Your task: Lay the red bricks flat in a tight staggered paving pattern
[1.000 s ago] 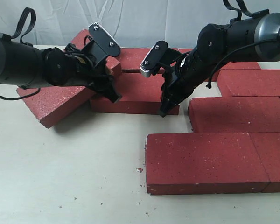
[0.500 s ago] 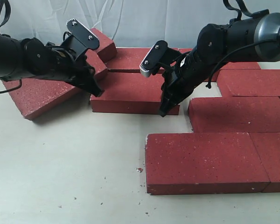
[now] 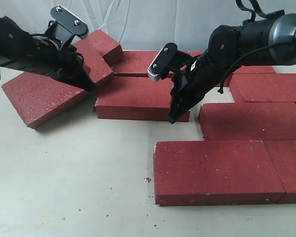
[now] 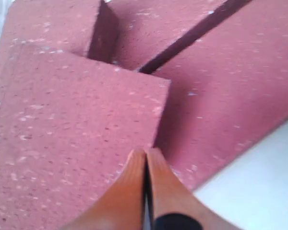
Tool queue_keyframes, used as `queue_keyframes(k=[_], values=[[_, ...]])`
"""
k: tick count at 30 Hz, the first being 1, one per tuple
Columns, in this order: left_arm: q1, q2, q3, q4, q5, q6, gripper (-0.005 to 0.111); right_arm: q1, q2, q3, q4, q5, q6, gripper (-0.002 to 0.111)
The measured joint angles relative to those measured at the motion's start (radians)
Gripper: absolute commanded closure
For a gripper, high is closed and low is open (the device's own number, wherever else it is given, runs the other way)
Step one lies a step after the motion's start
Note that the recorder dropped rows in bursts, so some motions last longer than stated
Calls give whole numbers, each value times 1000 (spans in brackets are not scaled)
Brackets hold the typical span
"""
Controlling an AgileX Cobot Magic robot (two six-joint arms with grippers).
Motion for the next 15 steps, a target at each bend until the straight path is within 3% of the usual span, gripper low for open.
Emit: queue_keyframes(k=[1, 4, 9, 15], values=[[-14, -25, 0, -2, 103, 3, 107, 0, 0, 0, 0, 0, 0, 109], [-28, -9, 0, 0, 214, 37, 107, 0, 0, 0, 0, 0, 0, 109], [-28, 109, 0, 84, 133, 47, 107, 0, 0, 0, 4, 0, 0, 109], [40, 117, 0, 116, 114, 44, 107, 0, 0, 0, 8, 0, 2, 109]])
